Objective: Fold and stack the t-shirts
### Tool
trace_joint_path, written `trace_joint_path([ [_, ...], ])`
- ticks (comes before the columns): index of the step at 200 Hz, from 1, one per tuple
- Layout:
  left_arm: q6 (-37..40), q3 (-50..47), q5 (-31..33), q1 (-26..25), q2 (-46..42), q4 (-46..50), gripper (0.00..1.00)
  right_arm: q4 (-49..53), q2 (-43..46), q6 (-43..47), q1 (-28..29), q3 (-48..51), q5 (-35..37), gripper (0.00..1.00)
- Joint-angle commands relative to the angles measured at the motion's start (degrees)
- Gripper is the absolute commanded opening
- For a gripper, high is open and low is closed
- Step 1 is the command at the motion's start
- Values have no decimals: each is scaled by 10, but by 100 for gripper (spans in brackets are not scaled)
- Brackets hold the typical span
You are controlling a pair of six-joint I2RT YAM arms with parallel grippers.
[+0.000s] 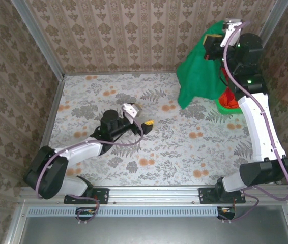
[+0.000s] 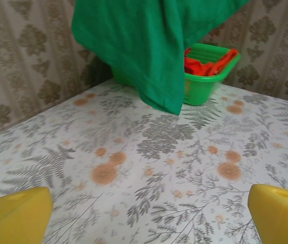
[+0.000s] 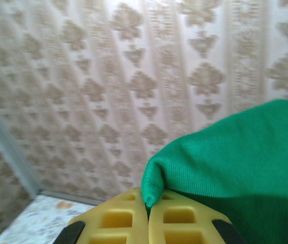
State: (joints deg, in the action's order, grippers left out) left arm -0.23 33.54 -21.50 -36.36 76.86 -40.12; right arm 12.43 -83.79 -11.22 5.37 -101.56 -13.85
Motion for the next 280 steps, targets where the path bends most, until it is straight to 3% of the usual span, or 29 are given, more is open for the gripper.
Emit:
trace_joint_path([
  [1,-40,-27,18,30,-43,-3,100,-7,1,-36,29,-21,-70,0],
  [32,-53,-59,61,67,-103,46,100,-23,-13,-95,57,29,-79,0],
  [59,-53,-75,94,83,-143,94,100,4,-29,-117,49,119,18,3],
  [63,-53,-77,99,84,-147,101,100,17,-35,-117,46,129,36,7],
  [75,-53,-80,110,87,-155,118,100,53,-54,-121,32,154,98,47],
  [83,-58,-82,116,88,-156,123,100,72,-69,-126,16,166,125,65],
  [92,-66,-83,119,91,-151,123,100,79,-81,-125,-3,181,130,77],
  [105,-89,-77,124,94,-135,123,100,78,-83,-117,-20,201,139,83],
  [144,-231,-1,163,89,-46,196,100,59,-59,-89,-20,266,108,87],
  [170,-267,59,253,27,16,269,100,50,-51,-85,-13,311,73,87],
  [192,-309,114,285,-7,72,344,100,40,-48,-87,-4,345,55,88],
  [244,-372,218,291,-75,176,448,97,30,-51,-99,-3,390,65,88],
  [280,-363,266,237,-135,238,505,94,26,-55,-104,-4,390,70,89],
])
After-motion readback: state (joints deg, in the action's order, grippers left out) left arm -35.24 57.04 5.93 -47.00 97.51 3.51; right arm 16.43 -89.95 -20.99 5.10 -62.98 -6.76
